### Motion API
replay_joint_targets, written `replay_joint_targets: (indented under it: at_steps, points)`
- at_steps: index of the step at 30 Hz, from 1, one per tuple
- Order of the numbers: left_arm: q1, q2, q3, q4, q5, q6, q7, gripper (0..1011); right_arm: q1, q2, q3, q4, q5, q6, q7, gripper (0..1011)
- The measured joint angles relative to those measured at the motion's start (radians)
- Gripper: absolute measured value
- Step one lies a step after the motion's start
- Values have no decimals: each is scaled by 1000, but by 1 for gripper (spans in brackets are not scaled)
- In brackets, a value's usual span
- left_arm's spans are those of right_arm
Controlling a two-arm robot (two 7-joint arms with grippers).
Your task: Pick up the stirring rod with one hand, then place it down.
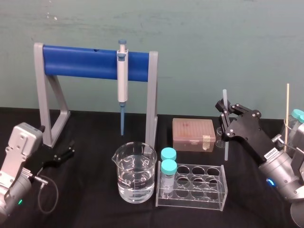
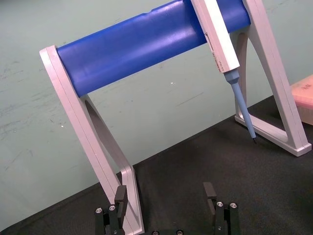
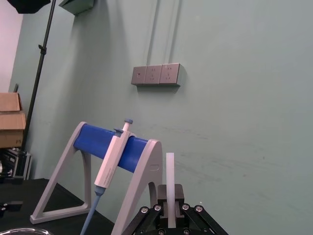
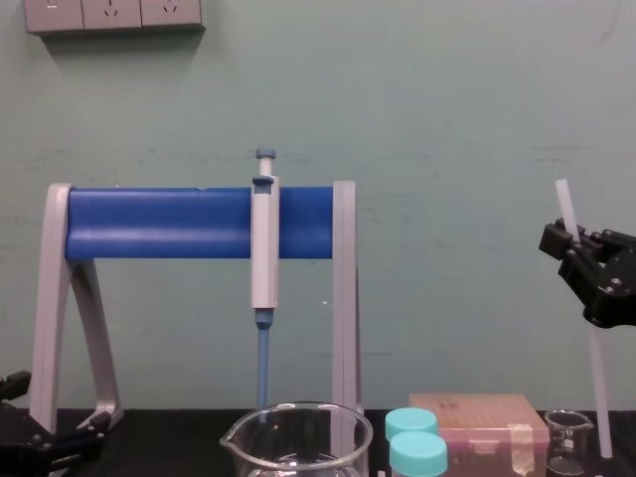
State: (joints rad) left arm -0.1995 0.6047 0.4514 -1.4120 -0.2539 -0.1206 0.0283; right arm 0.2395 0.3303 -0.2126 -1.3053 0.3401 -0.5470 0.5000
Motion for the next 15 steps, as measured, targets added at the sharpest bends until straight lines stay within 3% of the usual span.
replay_joint_targets:
  at_steps: [15]
  points:
    - [0,0,0,0,0,0,0,1000,0,0,-1,0,0,-1,0,70]
